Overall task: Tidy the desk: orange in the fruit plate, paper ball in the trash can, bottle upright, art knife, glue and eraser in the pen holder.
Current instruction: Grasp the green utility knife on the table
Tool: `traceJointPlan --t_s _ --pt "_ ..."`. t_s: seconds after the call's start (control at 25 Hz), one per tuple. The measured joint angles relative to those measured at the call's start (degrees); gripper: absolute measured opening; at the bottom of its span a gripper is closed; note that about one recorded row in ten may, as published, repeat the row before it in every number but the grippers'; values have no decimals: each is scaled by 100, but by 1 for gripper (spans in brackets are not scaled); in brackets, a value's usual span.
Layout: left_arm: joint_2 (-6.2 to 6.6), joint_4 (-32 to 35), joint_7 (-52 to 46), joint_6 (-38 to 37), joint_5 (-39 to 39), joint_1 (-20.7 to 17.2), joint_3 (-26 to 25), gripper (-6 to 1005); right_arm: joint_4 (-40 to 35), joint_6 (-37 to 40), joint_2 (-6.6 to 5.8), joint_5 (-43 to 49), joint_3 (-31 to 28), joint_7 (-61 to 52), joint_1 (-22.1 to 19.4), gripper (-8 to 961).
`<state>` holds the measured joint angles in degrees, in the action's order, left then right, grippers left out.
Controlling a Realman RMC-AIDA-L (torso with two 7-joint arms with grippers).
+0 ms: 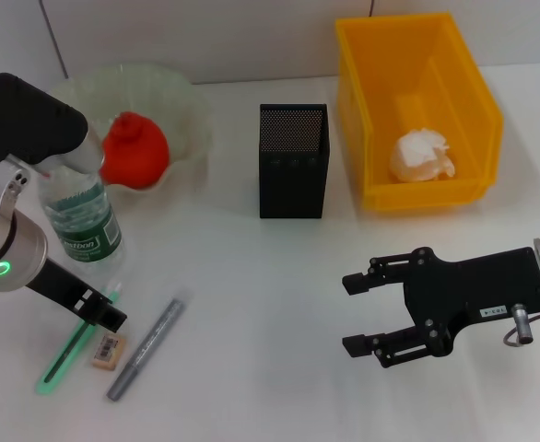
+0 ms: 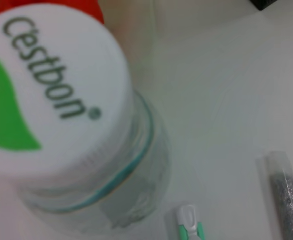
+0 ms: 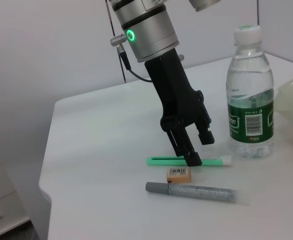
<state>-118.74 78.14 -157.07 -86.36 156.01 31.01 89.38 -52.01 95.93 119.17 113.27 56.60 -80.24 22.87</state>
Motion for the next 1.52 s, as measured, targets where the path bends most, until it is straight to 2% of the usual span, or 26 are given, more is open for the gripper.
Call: traceJointPlan --t_s 0.04,0.28,1.0,1.52 --pt "-3 -34 12 0 0 24 2 788 0 0 0 0 0 0 -2 766" --pt "-7 -113 25 1 -1 96 74 632 46 6 1 4 0 18 7 765" --pt "-9 -476 -3 278 181 272 76 632 139 -4 0 10 0 56 71 765" --pt "-8 -568 2 163 184 383 38 631 139 -4 1 29 0 77 128 766"
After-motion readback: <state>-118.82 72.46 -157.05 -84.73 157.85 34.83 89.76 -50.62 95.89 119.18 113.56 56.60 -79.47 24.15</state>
